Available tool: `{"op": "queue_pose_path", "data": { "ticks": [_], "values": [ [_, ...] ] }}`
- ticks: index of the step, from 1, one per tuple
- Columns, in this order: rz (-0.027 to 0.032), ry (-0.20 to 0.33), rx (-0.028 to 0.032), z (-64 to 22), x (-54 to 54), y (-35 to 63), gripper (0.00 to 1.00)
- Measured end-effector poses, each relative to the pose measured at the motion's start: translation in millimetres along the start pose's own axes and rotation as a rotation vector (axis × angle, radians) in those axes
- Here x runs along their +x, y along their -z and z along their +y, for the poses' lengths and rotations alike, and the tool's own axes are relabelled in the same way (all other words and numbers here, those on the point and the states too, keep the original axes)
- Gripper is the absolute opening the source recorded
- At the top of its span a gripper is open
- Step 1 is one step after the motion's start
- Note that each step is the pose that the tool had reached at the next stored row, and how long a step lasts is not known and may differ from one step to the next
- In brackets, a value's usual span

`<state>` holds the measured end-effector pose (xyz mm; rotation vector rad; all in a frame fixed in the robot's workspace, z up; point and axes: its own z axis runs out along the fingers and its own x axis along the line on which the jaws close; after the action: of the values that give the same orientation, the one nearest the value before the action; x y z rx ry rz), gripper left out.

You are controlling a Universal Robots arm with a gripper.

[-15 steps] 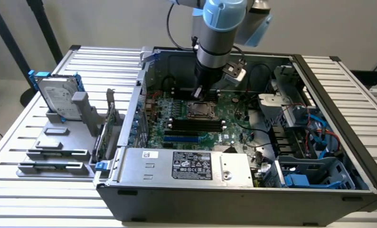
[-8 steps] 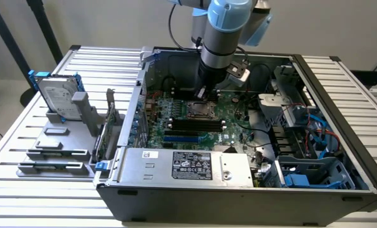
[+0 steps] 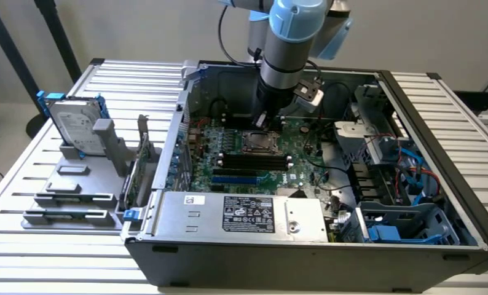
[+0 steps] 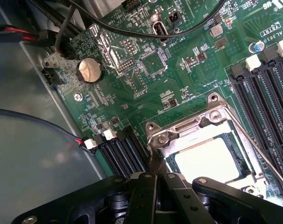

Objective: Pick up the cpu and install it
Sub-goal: 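Install the first cpu locking lever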

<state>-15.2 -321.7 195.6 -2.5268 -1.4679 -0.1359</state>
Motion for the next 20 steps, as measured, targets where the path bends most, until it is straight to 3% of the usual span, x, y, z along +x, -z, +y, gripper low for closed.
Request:
{"op": "queue_pose_path", "data": {
  "ticks": [4, 6, 20],
  "values": [
    [0.0043, 0.000, 0.0024, -0.3, 0.3, 4.0, 0.11],
    [0.0038, 0.000, 0.0031, -1.0, -2.0, 9.1, 0.11],
    [0.0065, 0.000, 0.0047, -9.7, -36.1, 30.9, 0.11]
  ]
}}
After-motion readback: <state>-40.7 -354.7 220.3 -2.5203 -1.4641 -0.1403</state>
